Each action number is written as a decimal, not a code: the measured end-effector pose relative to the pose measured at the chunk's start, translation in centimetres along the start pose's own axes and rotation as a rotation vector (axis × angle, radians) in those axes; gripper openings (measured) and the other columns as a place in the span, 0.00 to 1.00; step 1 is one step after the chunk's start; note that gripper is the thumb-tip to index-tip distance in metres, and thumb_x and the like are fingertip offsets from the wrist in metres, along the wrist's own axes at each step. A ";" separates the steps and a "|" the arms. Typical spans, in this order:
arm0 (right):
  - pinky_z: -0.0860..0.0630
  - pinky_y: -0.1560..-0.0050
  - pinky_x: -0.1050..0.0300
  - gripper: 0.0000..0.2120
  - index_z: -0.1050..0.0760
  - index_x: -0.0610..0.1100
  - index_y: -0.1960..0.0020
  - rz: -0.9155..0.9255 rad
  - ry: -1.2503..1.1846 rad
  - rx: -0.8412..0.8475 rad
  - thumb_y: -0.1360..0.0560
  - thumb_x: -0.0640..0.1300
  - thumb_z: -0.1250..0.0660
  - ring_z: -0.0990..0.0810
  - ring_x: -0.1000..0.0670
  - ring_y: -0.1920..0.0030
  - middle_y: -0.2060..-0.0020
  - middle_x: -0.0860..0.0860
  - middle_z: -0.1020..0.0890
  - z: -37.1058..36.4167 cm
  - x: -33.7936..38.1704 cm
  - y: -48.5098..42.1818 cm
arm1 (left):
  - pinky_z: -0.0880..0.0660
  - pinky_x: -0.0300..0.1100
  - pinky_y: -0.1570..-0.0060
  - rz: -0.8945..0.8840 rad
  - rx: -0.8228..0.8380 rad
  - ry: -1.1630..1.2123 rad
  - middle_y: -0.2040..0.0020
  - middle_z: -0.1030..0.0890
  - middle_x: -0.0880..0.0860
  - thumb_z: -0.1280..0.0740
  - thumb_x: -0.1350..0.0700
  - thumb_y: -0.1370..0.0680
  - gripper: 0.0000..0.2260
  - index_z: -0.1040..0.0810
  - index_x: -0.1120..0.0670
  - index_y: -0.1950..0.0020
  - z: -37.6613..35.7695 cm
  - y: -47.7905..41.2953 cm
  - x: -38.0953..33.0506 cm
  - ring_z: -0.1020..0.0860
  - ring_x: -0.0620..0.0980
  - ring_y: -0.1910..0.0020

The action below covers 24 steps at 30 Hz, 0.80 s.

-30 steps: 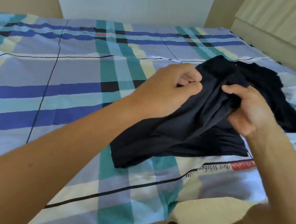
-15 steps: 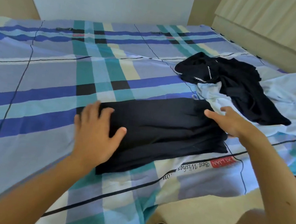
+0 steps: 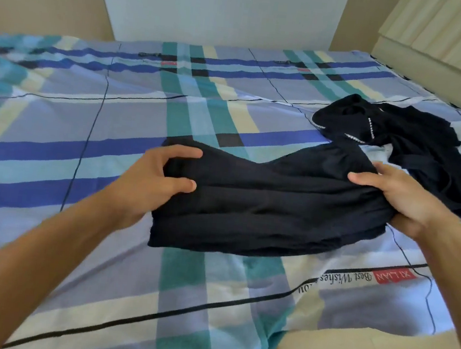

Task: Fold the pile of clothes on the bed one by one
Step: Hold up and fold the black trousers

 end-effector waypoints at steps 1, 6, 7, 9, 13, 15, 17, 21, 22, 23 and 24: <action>0.17 0.49 0.51 0.25 0.24 0.40 0.35 0.042 -0.064 0.019 0.30 0.43 0.26 0.16 0.43 0.44 0.44 0.43 0.15 -1.2 1.0 0.4 | 0.20 0.42 0.45 -0.003 0.003 0.015 0.40 0.20 0.47 0.28 0.66 0.26 0.24 0.22 0.46 0.34 2.0 0.4 -1.0 0.19 0.46 0.45; 0.17 0.53 0.55 0.35 0.29 0.48 0.30 0.072 -0.171 0.160 0.35 0.42 0.25 0.15 0.47 0.46 0.41 0.47 0.16 -10.2 1.4 0.5 | 0.20 0.42 0.49 0.134 -0.039 -0.027 0.41 0.19 0.46 0.20 0.57 0.35 0.34 0.25 0.41 0.32 11.5 2.1 0.6 0.18 0.48 0.45; 0.17 0.51 0.53 0.39 0.32 0.51 0.27 0.034 -0.113 0.185 0.36 0.40 0.24 0.15 0.47 0.46 0.41 0.47 0.17 -12.3 0.3 0.3 | 0.21 0.46 0.45 0.198 -0.093 -0.156 0.38 0.21 0.48 0.20 0.56 0.33 0.34 0.27 0.41 0.30 13.2 2.5 2.6 0.20 0.50 0.42; 0.21 0.43 0.48 0.46 0.41 0.54 0.22 -0.041 0.061 0.232 0.33 0.36 0.23 0.17 0.46 0.43 0.36 0.47 0.20 -15.9 -2.0 0.0 | 0.26 0.57 0.36 0.261 -0.186 -0.657 0.30 0.30 0.55 0.21 0.51 0.30 0.36 0.33 0.44 0.25 15.7 3.4 6.7 0.26 0.58 0.36; 0.34 0.26 0.46 0.54 0.54 0.56 0.19 -0.010 0.345 0.277 0.30 0.38 0.22 0.31 0.48 0.27 0.23 0.52 0.35 -18.6 -2.9 -0.4 | 0.30 0.52 0.33 -0.032 -0.124 -0.933 0.34 0.30 0.52 0.27 0.48 0.25 0.25 0.28 0.46 0.30 12.7 3.8 8.8 0.31 0.53 0.35; 0.37 0.24 0.47 0.58 0.60 0.61 0.20 -0.038 0.392 0.306 0.31 0.41 0.21 0.35 0.50 0.24 0.23 0.54 0.37 -18.0 -2.8 0.0 | 0.29 0.47 0.34 -0.120 0.109 -0.857 0.37 0.30 0.45 0.29 0.46 0.24 0.20 0.28 0.41 0.33 9.8 3.6 8.8 0.30 0.45 0.38; 0.36 0.25 0.46 0.61 0.61 0.69 0.22 -0.047 0.390 0.356 0.36 0.49 0.18 0.32 0.51 0.26 0.27 0.56 0.30 -17.3 -2.5 0.7 | 0.33 0.48 0.29 -0.130 0.251 -0.922 0.31 0.36 0.43 0.31 0.41 0.24 0.27 0.35 0.38 0.27 8.3 3.1 9.6 0.36 0.44 0.33; 0.36 0.24 0.50 0.58 0.50 0.78 0.28 0.043 0.421 0.466 0.43 0.54 0.16 0.36 0.62 0.26 0.26 0.65 0.34 -17.5 -2.4 1.8 | 0.61 0.58 0.22 0.022 0.472 -1.130 0.21 0.66 0.44 0.32 0.24 0.39 0.59 0.65 0.40 0.20 6.7 3.3 13.1 0.66 0.51 0.21; 0.35 0.25 0.54 0.54 0.47 0.77 0.27 0.069 0.407 0.489 0.40 0.50 0.18 0.37 0.66 0.27 0.26 0.70 0.36 -17.8 -2.2 2.0 | 0.65 0.61 0.24 0.042 0.503 -1.167 0.22 0.71 0.44 0.34 0.22 0.43 0.64 0.71 0.41 0.22 6.4 3.5 13.6 0.72 0.51 0.23; 0.35 0.26 0.57 0.51 0.43 0.75 0.27 0.087 0.402 0.502 0.38 0.47 0.19 0.37 0.67 0.27 0.27 0.72 0.36 -18.0 -2.0 2.2 | 0.67 0.63 0.26 0.052 0.515 -1.193 0.23 0.74 0.45 0.33 0.21 0.45 0.66 0.74 0.41 0.24 6.1 3.7 13.8 0.75 0.52 0.25; 0.36 0.25 0.57 0.48 0.40 0.74 0.28 0.101 0.411 0.504 0.36 0.45 0.20 0.37 0.66 0.27 0.27 0.71 0.35 -18.1 -1.9 2.4 | 0.67 0.65 0.26 0.055 0.513 -1.204 0.24 0.76 0.45 0.32 0.21 0.45 0.67 0.76 0.41 0.25 6.0 3.7 14.0 0.76 0.52 0.26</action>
Point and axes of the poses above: each hand's wrist, its own y-axis away from the middle knuckle, its own z-axis out of the back of the hand, x = y × z, the point moved 9 cm from there along -y, towards the middle knuckle
